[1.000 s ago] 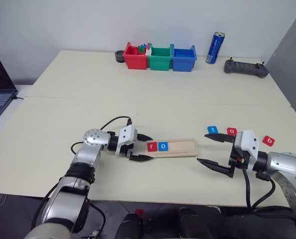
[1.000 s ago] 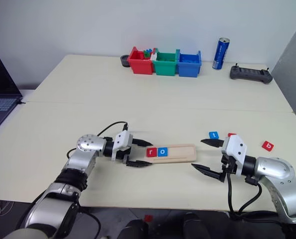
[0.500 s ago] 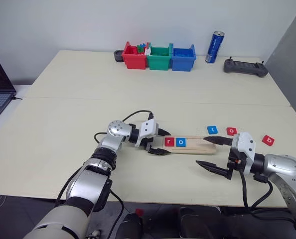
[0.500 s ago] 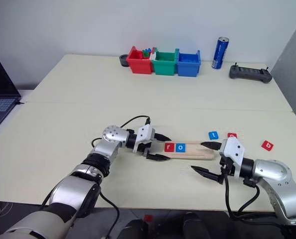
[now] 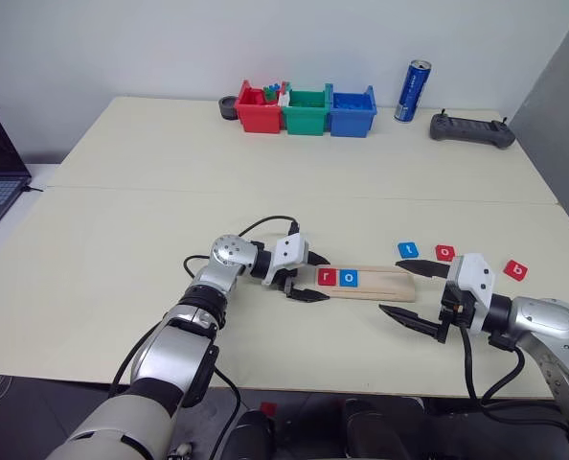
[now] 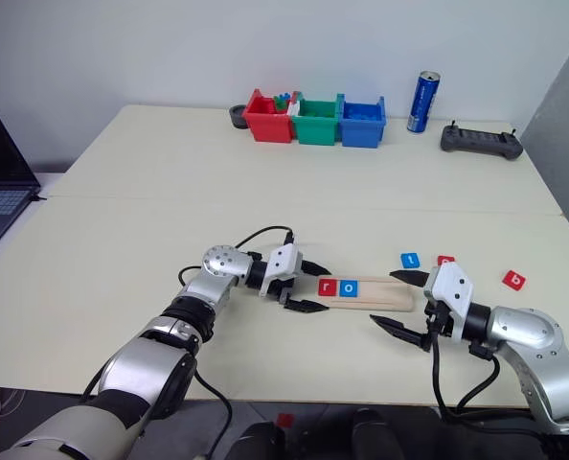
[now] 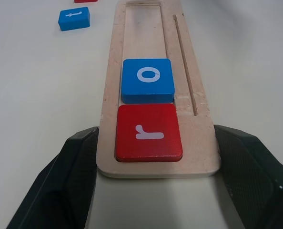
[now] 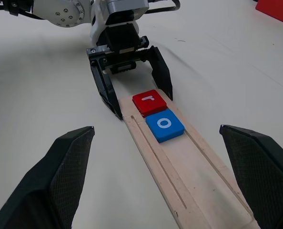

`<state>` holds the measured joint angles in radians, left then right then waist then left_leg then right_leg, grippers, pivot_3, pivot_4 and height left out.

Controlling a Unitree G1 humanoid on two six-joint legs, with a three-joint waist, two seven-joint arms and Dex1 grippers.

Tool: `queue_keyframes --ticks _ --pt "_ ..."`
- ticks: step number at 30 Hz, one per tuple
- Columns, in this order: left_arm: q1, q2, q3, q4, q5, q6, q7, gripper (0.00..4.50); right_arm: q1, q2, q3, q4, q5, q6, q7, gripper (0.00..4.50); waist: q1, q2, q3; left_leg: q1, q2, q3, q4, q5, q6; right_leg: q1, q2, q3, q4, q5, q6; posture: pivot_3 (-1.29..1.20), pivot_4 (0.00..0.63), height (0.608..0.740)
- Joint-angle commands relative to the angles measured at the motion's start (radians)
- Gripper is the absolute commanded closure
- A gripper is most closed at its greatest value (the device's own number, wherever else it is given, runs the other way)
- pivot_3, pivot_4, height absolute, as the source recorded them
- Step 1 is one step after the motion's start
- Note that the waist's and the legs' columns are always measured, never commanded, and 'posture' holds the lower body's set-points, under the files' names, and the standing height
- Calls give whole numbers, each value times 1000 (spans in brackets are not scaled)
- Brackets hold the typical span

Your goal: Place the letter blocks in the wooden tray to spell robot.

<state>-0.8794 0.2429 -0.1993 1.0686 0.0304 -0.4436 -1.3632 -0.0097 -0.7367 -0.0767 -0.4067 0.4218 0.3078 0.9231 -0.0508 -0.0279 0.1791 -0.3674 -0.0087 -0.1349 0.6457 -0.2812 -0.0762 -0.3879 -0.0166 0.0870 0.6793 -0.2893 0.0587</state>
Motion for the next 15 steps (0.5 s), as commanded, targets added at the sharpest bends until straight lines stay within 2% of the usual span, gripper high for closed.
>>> queue_keyframes --ticks 1,10,13,15 --pt "-16 0 1 -9 4 -4 13 1127 -18 2 -11 -10 1 -19 -1 0 0 0 0 0 0 0 0 0 0 0 0 0 0 0 0 0 150 740" --pt "-15 -3 0 -5 8 13 13 1127 -13 2 -15 -12 -1 -14 -2 0 0 0 0 0 0 0 0 0 0 0 0 0 0 0 0 0 150 740" --pt "-11 -1 2 -10 5 17 10 100 -11 1 -18 -11 -1 -15 -2 0 0 0 0 0 0 0 0 0 0 0 0 0 0 0 0 0 150 740" --pt "-7 1 5 -18 1 24 4 21 -8 0 -19 -12 -1 -14 -3 0 0 0 0 0 0 0 0 0 0 0 0 0 0 0 0 0 150 740"
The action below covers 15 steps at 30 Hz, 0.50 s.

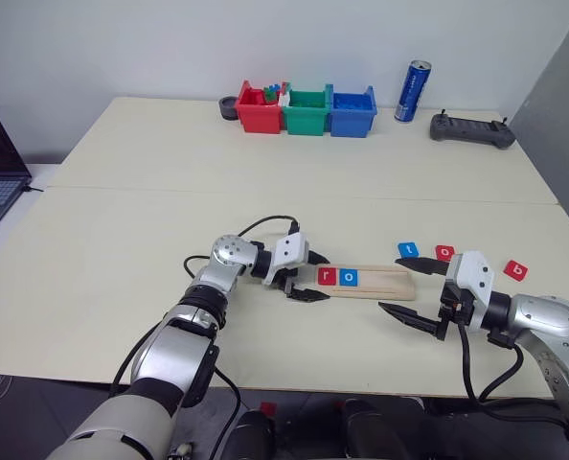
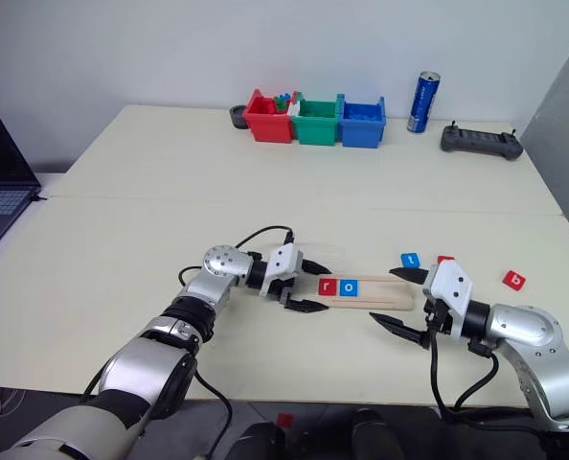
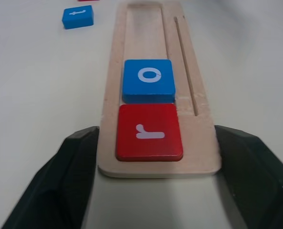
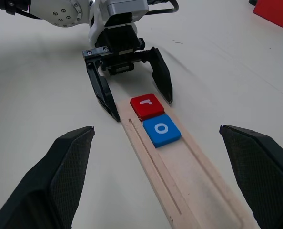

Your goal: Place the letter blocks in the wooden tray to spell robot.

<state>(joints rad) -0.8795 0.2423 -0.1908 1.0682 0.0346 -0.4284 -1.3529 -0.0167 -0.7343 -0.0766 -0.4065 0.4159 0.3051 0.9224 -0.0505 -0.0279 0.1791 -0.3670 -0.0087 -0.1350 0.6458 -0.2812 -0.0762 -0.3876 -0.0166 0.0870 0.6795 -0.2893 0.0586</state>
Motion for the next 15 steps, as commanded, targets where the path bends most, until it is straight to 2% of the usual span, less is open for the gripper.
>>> queue_keyframes --ticks 1,8,15 --pt "-3 3 -2 -25 -5 11 -10 21 1 -2 -20 -14 4 -12 -3 0 0 0 0 0 0 0 0 0 0 0 0 0 0 0 0 0 150 740" --pt "24 30 23 -134 -56 67 -53 21 10 -7 -29 -21 7 -8 -5 0 -1 0 0 0 0 0 0 0 0 0 0 0 0 0 0 0 150 740" --pt "141 132 44 -494 -171 234 -104 21 60 0 -101 -53 13 19 -64 0 -2 0 0 0 1 0 0 0 0 0 0 0 0 0 0 0 150 740"
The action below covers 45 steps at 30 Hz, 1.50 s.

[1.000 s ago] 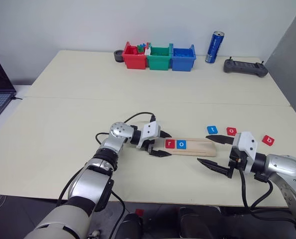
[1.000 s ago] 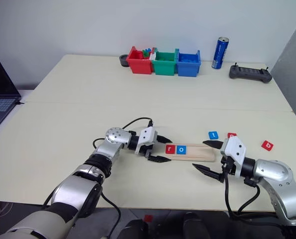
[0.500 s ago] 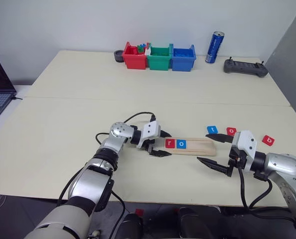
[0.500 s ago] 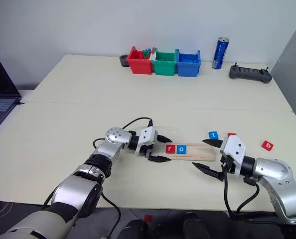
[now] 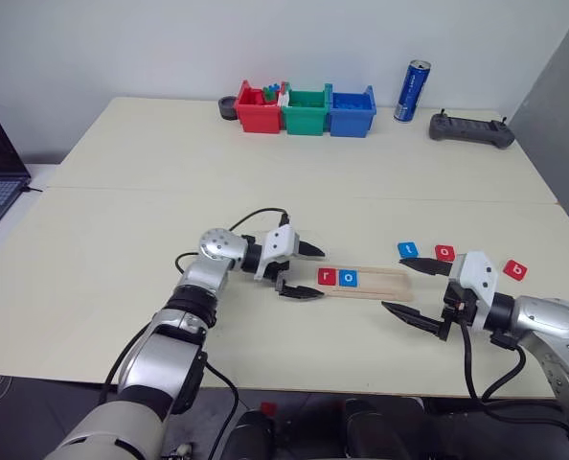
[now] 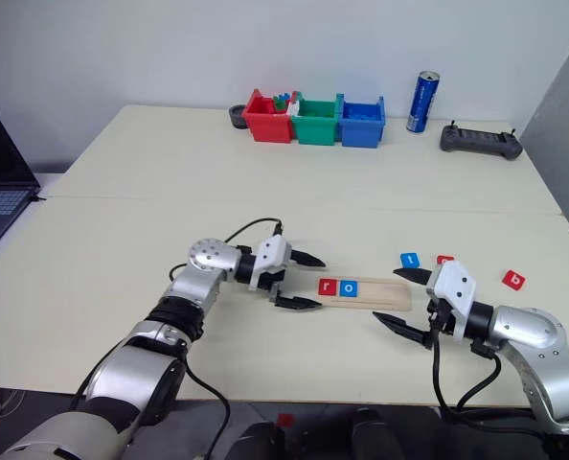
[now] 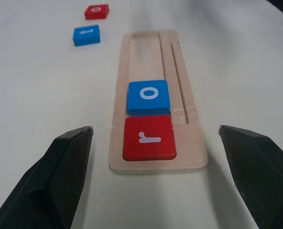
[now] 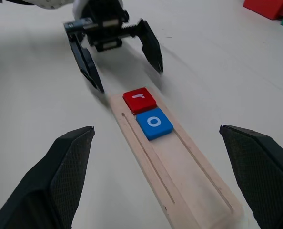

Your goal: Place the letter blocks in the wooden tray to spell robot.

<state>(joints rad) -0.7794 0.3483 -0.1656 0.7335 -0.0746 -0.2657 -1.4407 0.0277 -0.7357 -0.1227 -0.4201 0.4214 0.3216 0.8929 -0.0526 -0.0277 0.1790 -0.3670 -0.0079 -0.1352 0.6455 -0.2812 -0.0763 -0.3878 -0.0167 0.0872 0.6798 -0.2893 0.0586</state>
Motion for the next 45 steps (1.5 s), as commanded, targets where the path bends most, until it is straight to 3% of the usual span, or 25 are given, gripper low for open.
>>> queue_keyframes --ticks 1,8,13,20,31,45 --pt "59 35 20 -205 -76 101 -14 21 21 5 -63 -39 5 3 -47 0 0 0 0 0 0 0 0 0 0 0 0 0 0 0 0 0 150 740" --pt "284 35 19 -616 -152 352 156 21 62 158 -158 -39 -62 100 -371 0 6 1 0 0 0 0 0 0 0 0 -1 1 0 0 0 0 150 740" --pt "368 10 -20 -703 -143 381 236 21 29 277 -191 -36 -160 194 -634 0 9 2 -1 1 0 1 0 0 0 0 -1 2 1 0 0 0 150 740" --pt "322 -42 -62 -693 -145 393 284 21 -25 358 -335 62 -287 285 -927 0 21 2 -1 1 0 2 0 0 0 0 -1 2 0 0 0 0 150 740" --pt "264 -84 -116 -633 -134 370 279 21 -164 446 -372 175 -232 364 -983 0 0 8 -4 3 0 4 -1 0 0 0 1 5 1 0 0 0 150 740" --pt "230 -85 -122 -586 -128 337 288 21 -282 461 -405 357 -222 339 -1032 0 -4 9 -5 3 0 5 -1 0 0 0 1 6 1 0 0 0 150 740"
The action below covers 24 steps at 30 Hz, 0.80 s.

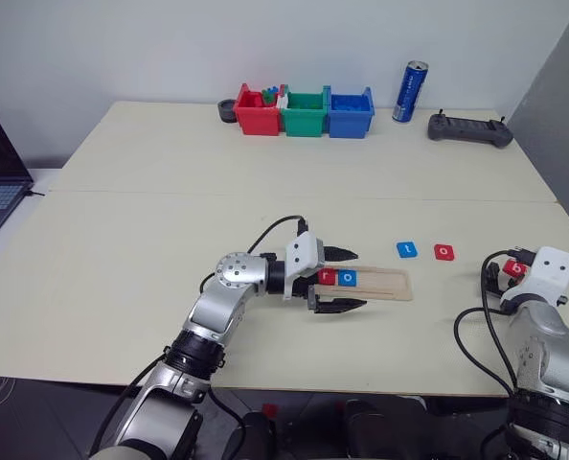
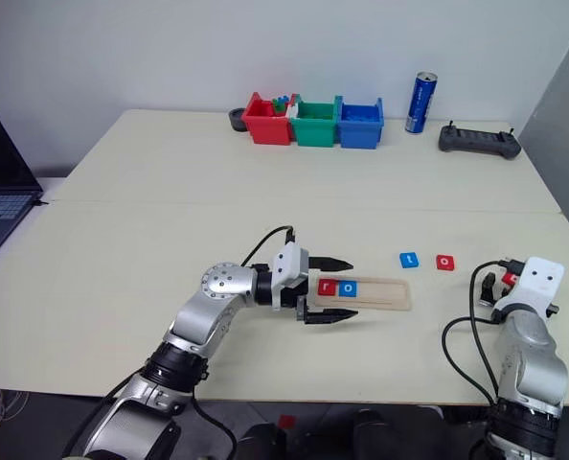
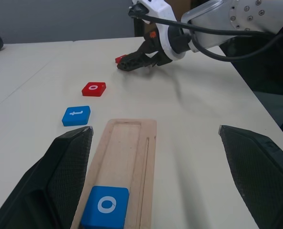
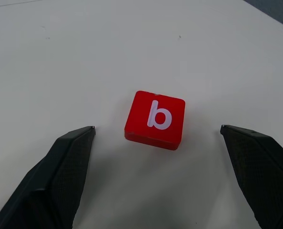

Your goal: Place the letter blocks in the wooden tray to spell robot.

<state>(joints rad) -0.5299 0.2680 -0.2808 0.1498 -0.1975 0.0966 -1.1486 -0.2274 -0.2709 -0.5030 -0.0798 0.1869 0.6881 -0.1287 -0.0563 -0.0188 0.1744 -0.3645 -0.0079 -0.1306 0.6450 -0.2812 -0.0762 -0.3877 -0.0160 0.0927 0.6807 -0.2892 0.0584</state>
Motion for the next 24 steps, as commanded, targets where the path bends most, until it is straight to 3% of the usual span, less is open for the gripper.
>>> queue_keyframes --ticks 1,10,13,20,24 --pt "-21 -3 -8 -1 -4 -26 -8 21 -36 -5 -22 38 11 -37 -10 0 -1 0 0 0 0 0 0 0 0 0 0 0 0 0 0 0 150 740" --pt "-10 12 -20 -6 2 -29 -12 21 -83 -35 -39 157 13 -84 -13 0 -1 0 0 0 0 0 0 0 0 0 0 0 0 0 0 0 150 740" --pt "-15 18 -17 -1 -1 -30 -11 0 -70 -34 -29 147 0 -82 -20 625 -1 0 0 0 0 0 0 0 0 0 0 0 0 0 0 0 150 740" --pt "-23 16 -15 6 -6 -34 -9 0 -37 -17 -5 103 -5 -78 -23 3007 2 0 0 0 0 0 0 0 0 0 0 0 0 0 0 0 150 740" --pt "-24 14 -13 8 -7 -37 -8 0 2 -36 27 39 -8 -59 20 3042 2 0 0 0 0 -1 0 0 0 0 0 -1 -1 0 0 0 150 740"
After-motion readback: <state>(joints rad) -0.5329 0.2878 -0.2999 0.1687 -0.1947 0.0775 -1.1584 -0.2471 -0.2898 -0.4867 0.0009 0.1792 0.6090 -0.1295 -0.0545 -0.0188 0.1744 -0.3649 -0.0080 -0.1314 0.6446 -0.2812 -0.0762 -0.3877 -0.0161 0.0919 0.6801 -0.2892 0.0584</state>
